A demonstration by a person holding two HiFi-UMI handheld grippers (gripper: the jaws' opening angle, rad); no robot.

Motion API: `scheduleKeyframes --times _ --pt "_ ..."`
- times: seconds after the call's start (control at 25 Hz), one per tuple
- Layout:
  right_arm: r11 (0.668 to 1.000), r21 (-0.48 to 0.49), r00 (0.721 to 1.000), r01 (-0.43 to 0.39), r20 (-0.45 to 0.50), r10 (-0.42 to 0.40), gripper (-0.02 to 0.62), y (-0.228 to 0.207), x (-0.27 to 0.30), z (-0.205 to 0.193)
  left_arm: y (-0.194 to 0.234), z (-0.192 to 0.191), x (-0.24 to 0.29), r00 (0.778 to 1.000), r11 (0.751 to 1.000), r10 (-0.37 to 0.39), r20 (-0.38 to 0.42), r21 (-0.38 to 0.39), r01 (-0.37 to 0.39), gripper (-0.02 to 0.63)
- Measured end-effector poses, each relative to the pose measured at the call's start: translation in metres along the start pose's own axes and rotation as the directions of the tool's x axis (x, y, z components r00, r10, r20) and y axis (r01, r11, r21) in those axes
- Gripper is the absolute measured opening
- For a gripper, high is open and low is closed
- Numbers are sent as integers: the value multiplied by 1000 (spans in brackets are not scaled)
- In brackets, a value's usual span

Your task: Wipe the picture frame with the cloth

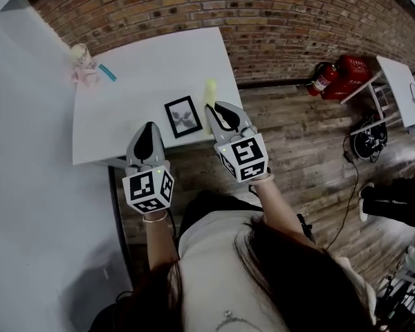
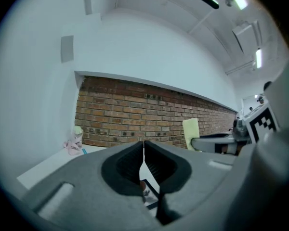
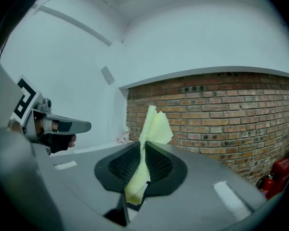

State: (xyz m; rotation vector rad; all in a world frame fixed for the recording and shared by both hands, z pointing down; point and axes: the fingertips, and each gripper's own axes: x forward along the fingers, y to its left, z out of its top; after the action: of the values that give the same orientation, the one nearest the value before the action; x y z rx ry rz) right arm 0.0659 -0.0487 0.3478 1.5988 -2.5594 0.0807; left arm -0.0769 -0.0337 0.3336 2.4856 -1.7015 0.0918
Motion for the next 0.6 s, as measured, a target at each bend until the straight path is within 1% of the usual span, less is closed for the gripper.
scheduleKeyframes --times 0.12,0.24,0.44,0.6 --pt "1000 -8 1000 -11 26 12 35 -8 -15 7 -13 7 -5 1000 1000 22 22 -4 -22 6" --pt "1000 -8 999 -20 34 21 35 -16 -29 7 -25 13 -11 998 999 41 43 -3 -41 6" --pt "999 -8 998 -33 47 33 35 -25 -48 12 -44 19 -22 996 998 67 55 7 -68 6" --pt "998 -48 995 -31 91 35 34 -26 -63 20 -55 20 -34 994 997 82 67 8 -82 5"
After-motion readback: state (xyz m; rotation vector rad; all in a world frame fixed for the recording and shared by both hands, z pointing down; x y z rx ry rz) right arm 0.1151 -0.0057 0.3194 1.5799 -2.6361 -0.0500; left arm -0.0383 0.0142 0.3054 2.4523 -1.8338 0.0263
